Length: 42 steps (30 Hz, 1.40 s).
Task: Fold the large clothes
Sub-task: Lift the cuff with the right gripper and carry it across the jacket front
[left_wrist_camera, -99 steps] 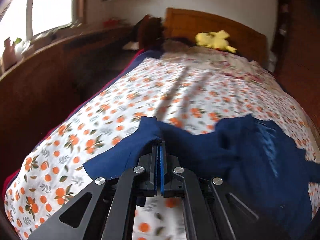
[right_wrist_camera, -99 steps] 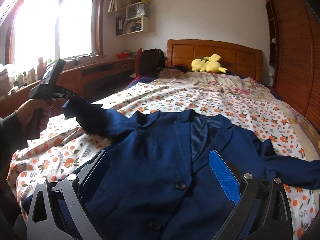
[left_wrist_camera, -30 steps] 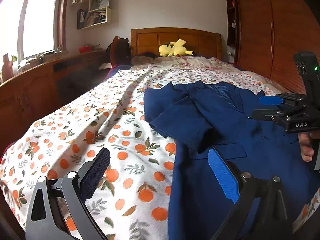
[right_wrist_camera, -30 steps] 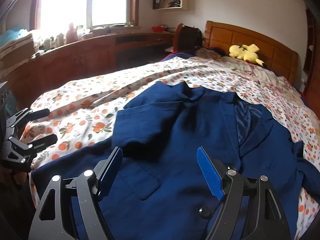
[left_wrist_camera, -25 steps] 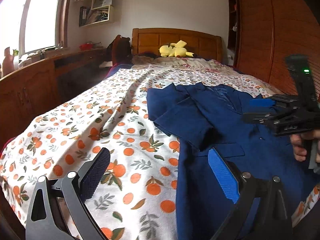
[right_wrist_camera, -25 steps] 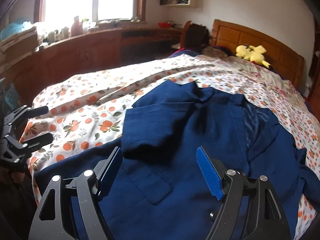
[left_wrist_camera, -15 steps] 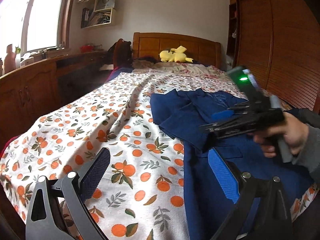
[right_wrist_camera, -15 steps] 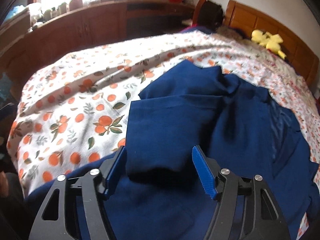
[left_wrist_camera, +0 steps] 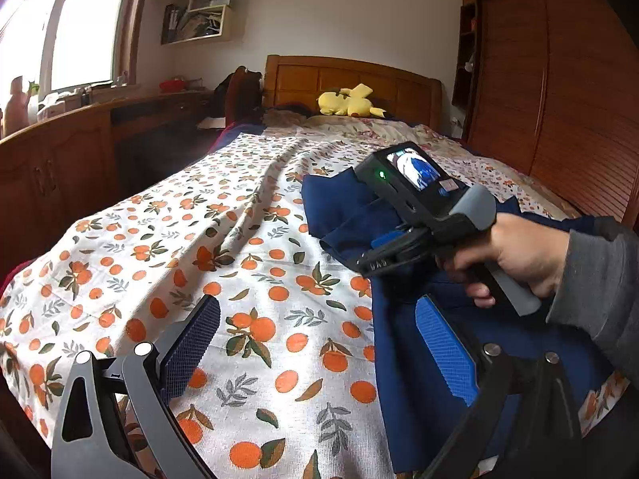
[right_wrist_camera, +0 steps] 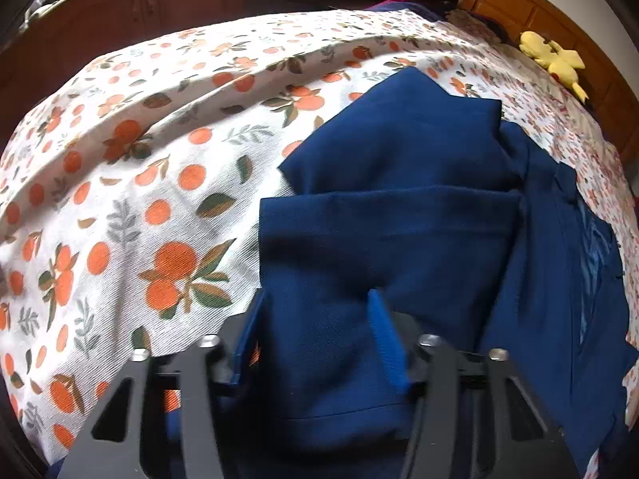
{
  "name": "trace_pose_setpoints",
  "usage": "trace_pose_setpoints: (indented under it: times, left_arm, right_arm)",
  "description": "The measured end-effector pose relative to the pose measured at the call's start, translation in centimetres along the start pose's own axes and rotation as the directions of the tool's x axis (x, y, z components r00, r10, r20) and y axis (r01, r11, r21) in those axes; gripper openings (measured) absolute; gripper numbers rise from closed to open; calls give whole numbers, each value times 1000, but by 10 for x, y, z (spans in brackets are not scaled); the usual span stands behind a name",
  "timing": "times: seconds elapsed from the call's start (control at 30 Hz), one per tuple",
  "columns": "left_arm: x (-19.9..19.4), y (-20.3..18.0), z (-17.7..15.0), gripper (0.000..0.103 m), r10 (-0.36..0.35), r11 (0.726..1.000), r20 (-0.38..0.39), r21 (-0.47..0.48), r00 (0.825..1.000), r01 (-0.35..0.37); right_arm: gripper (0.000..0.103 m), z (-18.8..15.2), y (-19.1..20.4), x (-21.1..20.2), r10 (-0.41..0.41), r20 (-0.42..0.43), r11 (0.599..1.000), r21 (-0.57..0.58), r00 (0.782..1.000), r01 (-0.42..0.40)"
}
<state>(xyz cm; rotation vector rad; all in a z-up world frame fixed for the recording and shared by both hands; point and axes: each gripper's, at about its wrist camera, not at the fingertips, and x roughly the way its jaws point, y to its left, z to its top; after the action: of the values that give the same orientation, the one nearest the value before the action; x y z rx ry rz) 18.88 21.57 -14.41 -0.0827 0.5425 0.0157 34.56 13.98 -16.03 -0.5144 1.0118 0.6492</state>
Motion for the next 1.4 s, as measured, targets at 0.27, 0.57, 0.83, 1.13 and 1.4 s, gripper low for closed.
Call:
trace_pose_setpoints:
  times: [0.27, 0.57, 0.83, 1.13, 1.4]
  left_arm:
    - [4, -10, 0, 99, -23, 1000, -9, 13, 1000, 23]
    - [4, -34, 7, 99, -65, 997, 2, 37, 998, 65]
    - [5, -57, 11, 99, -108, 992, 19, 66, 994, 106]
    - [10, -71, 14, 99, -136, 988, 17, 78, 991, 134]
    - [15, -79, 15, 99, -147, 986, 17, 81, 989, 146]
  right_arm:
    - [4, -4, -29, -68, 29, 168, 998, 50, 985, -38]
    - [4, -40, -80, -170, -36, 372, 989, 144, 928, -19]
    - [4, -72, -105, -205, -78, 401, 982, 189, 913, 1]
    - [4, -120, -126, -235, -141, 445, 967, 254, 884, 26]
    - [4, -147, -139, -239, -183, 432, 953, 300, 883, 51]
